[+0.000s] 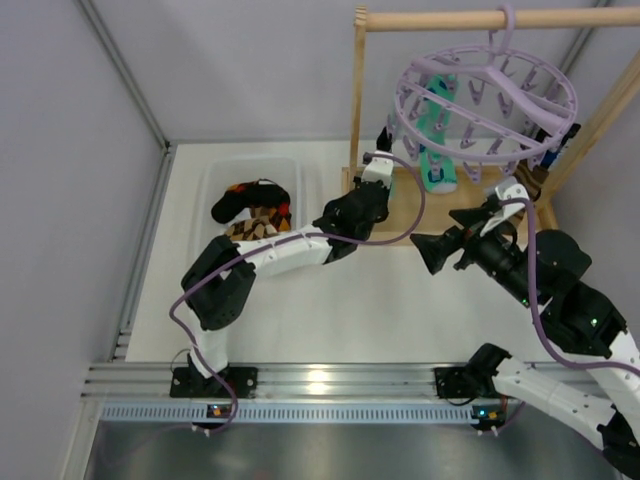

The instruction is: Remove the socks clipped to the hanger

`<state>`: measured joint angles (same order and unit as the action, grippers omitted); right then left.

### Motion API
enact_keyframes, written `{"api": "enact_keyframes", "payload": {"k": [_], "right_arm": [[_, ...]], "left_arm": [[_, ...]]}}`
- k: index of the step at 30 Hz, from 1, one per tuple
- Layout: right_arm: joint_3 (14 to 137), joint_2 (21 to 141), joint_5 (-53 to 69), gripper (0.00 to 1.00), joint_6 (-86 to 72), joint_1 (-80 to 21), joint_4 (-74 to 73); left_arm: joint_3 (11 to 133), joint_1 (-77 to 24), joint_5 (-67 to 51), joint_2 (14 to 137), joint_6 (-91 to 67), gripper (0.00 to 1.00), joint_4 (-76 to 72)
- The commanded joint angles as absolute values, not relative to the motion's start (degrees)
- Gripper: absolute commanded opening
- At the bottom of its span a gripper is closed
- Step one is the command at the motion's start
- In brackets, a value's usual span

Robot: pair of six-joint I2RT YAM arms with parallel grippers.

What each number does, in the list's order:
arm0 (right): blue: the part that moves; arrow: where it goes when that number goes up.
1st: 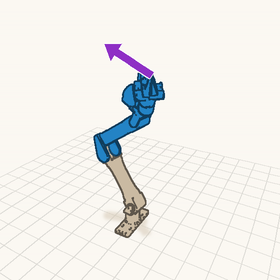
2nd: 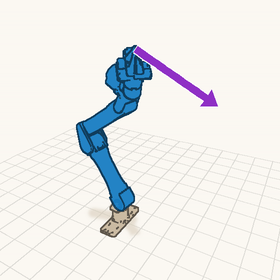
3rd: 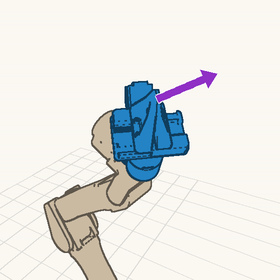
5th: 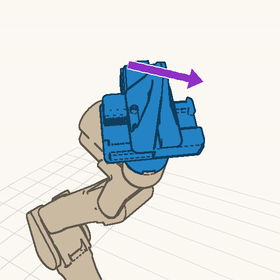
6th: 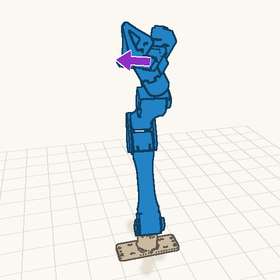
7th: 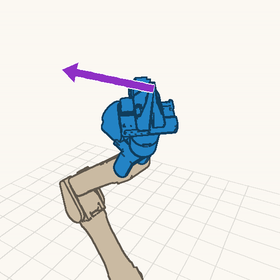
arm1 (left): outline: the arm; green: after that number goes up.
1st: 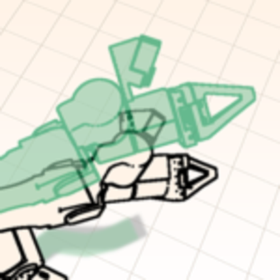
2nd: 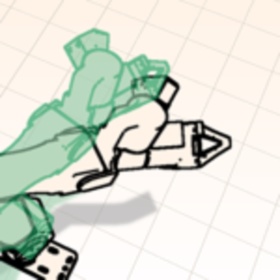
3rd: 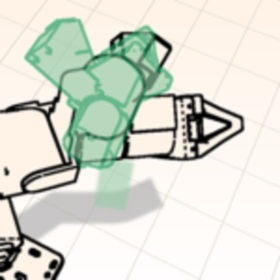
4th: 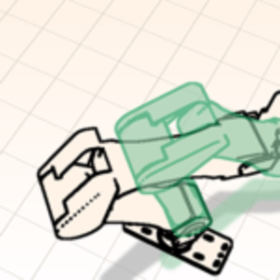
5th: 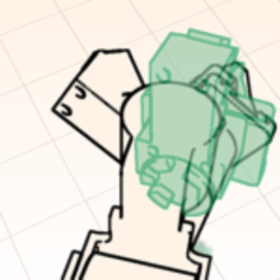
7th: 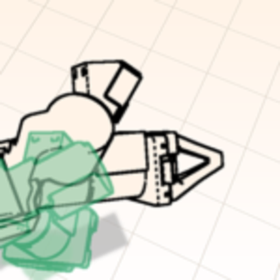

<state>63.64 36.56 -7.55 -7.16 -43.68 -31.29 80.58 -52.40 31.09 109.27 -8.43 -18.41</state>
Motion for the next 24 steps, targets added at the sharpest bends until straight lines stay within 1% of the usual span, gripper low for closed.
{"api": "enact_keyframes", "payload": {"k": [1, 2, 5, 10, 13, 15, 16, 17, 20, 22, 24], "right_arm": [[63.9, 36.5, -11.0, 1.0, -8.2, -43.1, -28.0], [64.4, 37.1, -14.3, 1.0, -9.0, -43.1, -27.5], [66.7, 39.0, -19.5, 1.0, -10.5, -43.0, -27.0], [73.0, 42.2, -23.2, 0.99, -12.1, -42.9, -28.1], [78.9, 43.5, -24.2, 0.99, -12.5, -43.0, -29.8], [82.3, 46.2, -23.8, 0.99, -12.1, -43.0, -32.2], [84.5, 47.7, -23.7, 0.99, -12.0, -43.0, -36.1], [89.1, 51.3, -24.0, 0.99, -11.2, -43.0, -37.9], [96.0, 57.5, -25.2, 0.97, -10.4, -43.0, -43.1], [101.4, 60.5, -26.3, 0.95, -10.3, -43.0, -47.4], [105.4, 66.2, -27.2, 0.93, -9.8, -43.0, -51.0]], "left_arm": [[81.0, -53.2, 33.0, 107.2, -8.8, 0.1, -23.1], [80.1, -53.6, 33.4, 106.4, -9.1, 0.0, -23.1], [78.1, -55.8, 34.4, 104.8, -10.3, 0.0, -23.2], [75.9, -60.2, 36.6, 102.1, -12.7, 0.0, -23.3], [75.5, -62.2, 38.3, 101.8, -13.0, 0.0, -23.2], [76.4, -64.1, 41.8, 102.7, -11.2, 0.0, -23.3], [76.9, -64.9, 43.4, 103.3, -10.3, 0.0, -23.2], [78.1, -66.1, 45.2, 104.2, -8.7, 0.0, -23.2], [80.2, -68.0, 47.9, 106.2, -7.2, 0.0, -23.2], [81.5, -68.6, 50.3, 107.4, -6.9, 0.0, -23.2], [82.4, -69.2, 52.5, 108.9, -6.2, 0.0, -23.2]]}}
